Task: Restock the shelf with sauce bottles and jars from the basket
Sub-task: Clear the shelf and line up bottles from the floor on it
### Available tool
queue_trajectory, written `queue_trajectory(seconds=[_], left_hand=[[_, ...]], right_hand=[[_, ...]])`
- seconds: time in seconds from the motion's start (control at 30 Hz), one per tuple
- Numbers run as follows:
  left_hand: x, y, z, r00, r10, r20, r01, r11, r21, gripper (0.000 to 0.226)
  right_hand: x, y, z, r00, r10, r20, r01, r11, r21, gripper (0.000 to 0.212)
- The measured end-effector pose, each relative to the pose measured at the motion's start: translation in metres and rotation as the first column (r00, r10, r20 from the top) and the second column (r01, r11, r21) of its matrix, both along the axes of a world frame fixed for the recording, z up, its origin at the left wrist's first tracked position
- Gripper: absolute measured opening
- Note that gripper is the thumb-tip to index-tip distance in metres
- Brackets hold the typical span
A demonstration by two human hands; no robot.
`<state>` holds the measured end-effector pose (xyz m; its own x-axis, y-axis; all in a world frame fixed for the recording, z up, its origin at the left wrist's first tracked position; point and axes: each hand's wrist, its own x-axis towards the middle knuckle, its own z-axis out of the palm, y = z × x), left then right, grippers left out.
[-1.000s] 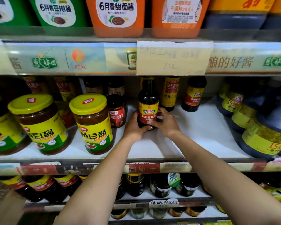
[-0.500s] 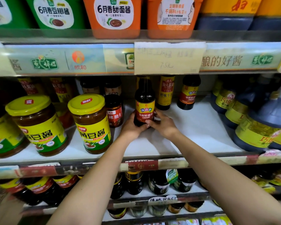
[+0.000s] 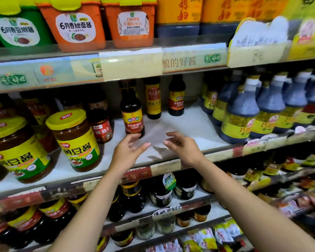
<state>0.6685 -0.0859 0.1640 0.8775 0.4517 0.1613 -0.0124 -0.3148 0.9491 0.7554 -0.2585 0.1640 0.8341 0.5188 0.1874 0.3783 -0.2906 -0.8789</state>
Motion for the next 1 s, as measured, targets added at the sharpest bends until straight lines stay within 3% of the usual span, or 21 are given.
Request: queue_trajectory(seconds=[0.23,0.53,0.7,1.0], left_hand=[[0.000,-0.094,0.019,0.969,-0.194,0.152,0.206,0.976,-0.066,0.024],[0.017,-0.239,-0.030,0.888,-0.460,0.009,0.454,0.874,-0.175,0.023],[0.030,-0.312,-0.064,0.798,-0.599,-0.070,0.579,0.793,-0.189,0.018],[0.046,-0.407,-0.131,0.615,-0.756,-0.222,0.703,0.654,-0.278,0.019]], right_hand=[[-0.021,-0.095,-0.006,0.992,-0.126,0.003,0.125,0.987,0.098,0.027],[-0.049,-0.245,-0.058,0.920,-0.352,-0.169,0.368,0.927,0.072,0.025],[-0.073,-0.321,-0.091,0.843,-0.466,-0.268,0.494,0.868,0.048,0.027],[-0.111,-0.410,-0.135,0.608,-0.673,-0.421,0.735,0.678,-0.025,0.023]])
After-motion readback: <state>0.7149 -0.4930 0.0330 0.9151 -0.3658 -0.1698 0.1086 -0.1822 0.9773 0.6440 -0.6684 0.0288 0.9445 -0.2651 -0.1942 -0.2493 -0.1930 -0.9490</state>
